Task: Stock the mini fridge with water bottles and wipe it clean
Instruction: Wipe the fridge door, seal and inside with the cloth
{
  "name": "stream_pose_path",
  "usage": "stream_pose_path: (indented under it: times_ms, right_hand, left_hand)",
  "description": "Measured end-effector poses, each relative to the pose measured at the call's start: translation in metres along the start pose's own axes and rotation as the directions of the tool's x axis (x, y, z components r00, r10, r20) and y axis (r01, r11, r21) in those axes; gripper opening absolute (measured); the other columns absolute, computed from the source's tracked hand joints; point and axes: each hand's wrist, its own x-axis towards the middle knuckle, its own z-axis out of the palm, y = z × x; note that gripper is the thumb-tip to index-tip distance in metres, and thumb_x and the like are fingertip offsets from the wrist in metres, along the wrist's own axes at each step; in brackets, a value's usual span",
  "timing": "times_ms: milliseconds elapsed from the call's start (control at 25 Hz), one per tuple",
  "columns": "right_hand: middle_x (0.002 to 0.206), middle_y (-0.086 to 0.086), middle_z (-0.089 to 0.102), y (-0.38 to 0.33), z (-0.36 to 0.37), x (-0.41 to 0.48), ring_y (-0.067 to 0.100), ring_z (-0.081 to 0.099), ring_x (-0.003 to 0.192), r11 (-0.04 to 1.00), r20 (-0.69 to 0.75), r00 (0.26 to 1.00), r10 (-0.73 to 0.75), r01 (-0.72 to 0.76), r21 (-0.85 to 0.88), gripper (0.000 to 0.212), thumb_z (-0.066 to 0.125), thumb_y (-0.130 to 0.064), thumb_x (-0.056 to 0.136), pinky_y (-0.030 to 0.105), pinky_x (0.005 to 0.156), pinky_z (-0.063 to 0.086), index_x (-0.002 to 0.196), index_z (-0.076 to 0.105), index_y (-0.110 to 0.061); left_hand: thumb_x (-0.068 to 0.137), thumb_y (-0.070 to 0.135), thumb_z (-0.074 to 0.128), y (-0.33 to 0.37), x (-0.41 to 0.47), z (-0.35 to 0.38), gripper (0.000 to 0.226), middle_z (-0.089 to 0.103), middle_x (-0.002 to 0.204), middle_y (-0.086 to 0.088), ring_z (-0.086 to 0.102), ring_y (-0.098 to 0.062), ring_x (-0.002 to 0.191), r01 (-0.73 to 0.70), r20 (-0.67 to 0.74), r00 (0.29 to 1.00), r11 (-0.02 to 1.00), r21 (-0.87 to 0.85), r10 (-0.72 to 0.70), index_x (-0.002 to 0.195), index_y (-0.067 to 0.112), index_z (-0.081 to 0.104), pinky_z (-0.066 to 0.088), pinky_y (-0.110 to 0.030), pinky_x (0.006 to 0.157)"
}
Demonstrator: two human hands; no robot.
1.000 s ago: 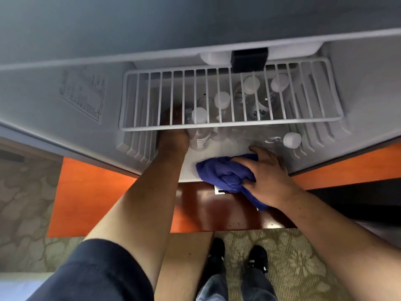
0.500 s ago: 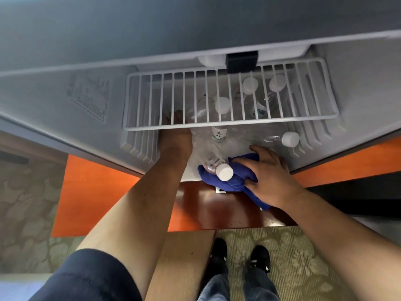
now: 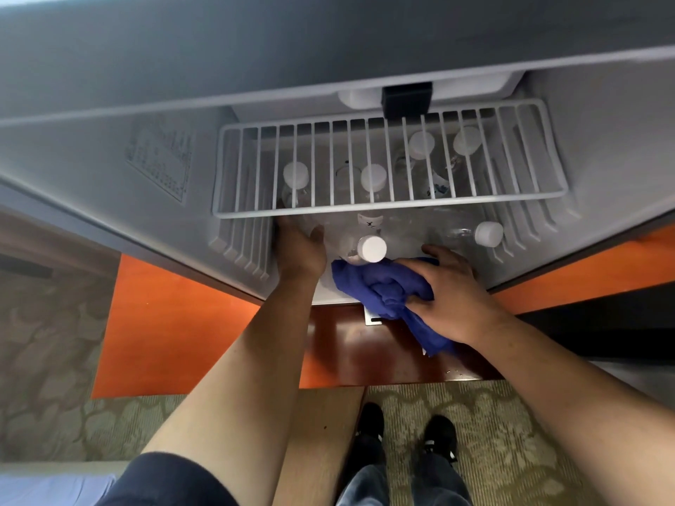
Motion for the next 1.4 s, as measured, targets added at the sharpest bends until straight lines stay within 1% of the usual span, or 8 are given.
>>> stream_pose_path:
  times_ms: [160,280,480,920,1040,1160,1240,1400]
  right_hand:
    - [0.160,0.004,0.030,0.000,-0.002,0.001,0.030,0.027,0.148,1.000,-0.021,1.000,-0.006,0.006,0.008,0.062,0.068,-0.033,0.090,0.051,0.120,0.026,0.147,0.046,-0.046]
    - [0.160,0.004,0.030,-0.001,-0.004,0.001,0.028,0.027,0.148,1.000,-0.033,0.999,-0.016,0.015,-0.002,0.062,0.068,-0.031,0.090,0.050,0.121,0.025,0.147,0.047,-0.045]
    - [0.159,0.002,0.031,0.001,-0.006,0.002,0.027,0.028,0.148,1.000,-0.036,0.999,-0.023,0.024,0.019,0.062,0.068,-0.030,0.090,0.049,0.120,0.026,0.146,0.048,-0.046]
    - [0.138,0.005,0.049,-0.001,-0.010,0.003,0.032,0.048,0.130,0.995,-0.105,0.994,-0.036,0.046,0.091,0.061,0.071,-0.026,0.087,0.050,0.111,0.039,0.143,0.053,-0.044]
    - [0.133,0.006,0.053,-0.002,-0.009,0.004,0.034,0.051,0.126,0.992,-0.130,0.990,-0.048,0.063,0.111,0.062,0.072,-0.023,0.084,0.051,0.109,0.041,0.140,0.055,-0.043]
    - [0.130,0.008,0.055,-0.003,-0.008,0.005,0.035,0.054,0.123,0.991,-0.149,0.987,-0.059,0.076,0.110,0.063,0.073,-0.023,0.083,0.051,0.107,0.043,0.139,0.055,-0.043]
    - [0.129,0.008,0.056,-0.002,-0.007,0.006,0.034,0.055,0.122,0.991,-0.151,0.987,-0.062,0.079,0.110,0.063,0.072,-0.024,0.082,0.049,0.106,0.045,0.139,0.055,-0.044]
    - [0.125,0.007,0.058,-0.003,-0.006,0.009,0.033,0.057,0.119,0.992,-0.152,0.986,-0.062,0.077,0.096,0.062,0.070,-0.030,0.082,0.048,0.104,0.047,0.139,0.054,-0.045]
  left_hand:
    - [0.094,0.012,0.068,-0.004,0.006,0.010,0.073,0.051,0.152,-0.013,0.051,-0.028,0.138,0.067,-0.025,0.997,0.988,-0.136,-0.071,0.156,0.008,0.031,0.039,-0.036,0.115]
    - [0.091,0.022,0.065,-0.011,0.026,0.021,0.057,0.061,0.139,-0.017,0.057,-0.034,0.131,0.128,-0.019,0.991,0.983,-0.133,-0.132,0.144,0.004,0.051,0.043,-0.041,0.112]
    - [0.103,0.027,0.057,0.002,0.035,0.024,0.048,0.053,0.150,-0.010,0.047,-0.026,0.140,0.188,-0.100,0.975,0.978,-0.085,-0.196,0.148,0.010,0.050,0.030,-0.020,0.108]
    - [0.100,0.020,0.060,0.010,0.010,0.009,0.043,0.060,0.143,-0.013,0.052,-0.029,0.136,0.049,-0.117,0.991,0.985,-0.163,-0.069,0.141,0.008,0.057,0.038,-0.029,0.112]
    - [0.096,0.004,0.050,0.016,-0.015,-0.002,0.049,0.062,0.136,-0.009,0.058,-0.030,0.125,0.241,-0.051,0.961,0.916,-0.322,-0.271,0.144,0.011,0.050,0.045,-0.035,0.106]
    - [0.093,0.000,0.047,0.024,-0.045,-0.015,0.040,0.060,0.118,0.003,0.059,-0.018,0.109,0.180,-0.060,0.972,0.889,-0.421,-0.225,0.131,0.010,0.055,0.045,-0.010,0.087]
    - [0.093,0.008,0.048,0.033,-0.052,-0.021,0.035,0.062,0.114,0.005,0.058,-0.015,0.107,0.131,-0.057,0.983,0.889,-0.438,-0.173,0.128,0.012,0.057,0.043,-0.008,0.078]
    - [0.100,0.021,0.057,0.043,-0.027,-0.020,0.044,0.060,0.144,-0.003,0.054,-0.019,0.132,0.073,-0.084,0.991,0.936,-0.346,-0.108,0.144,0.016,0.054,0.040,-0.025,0.108]
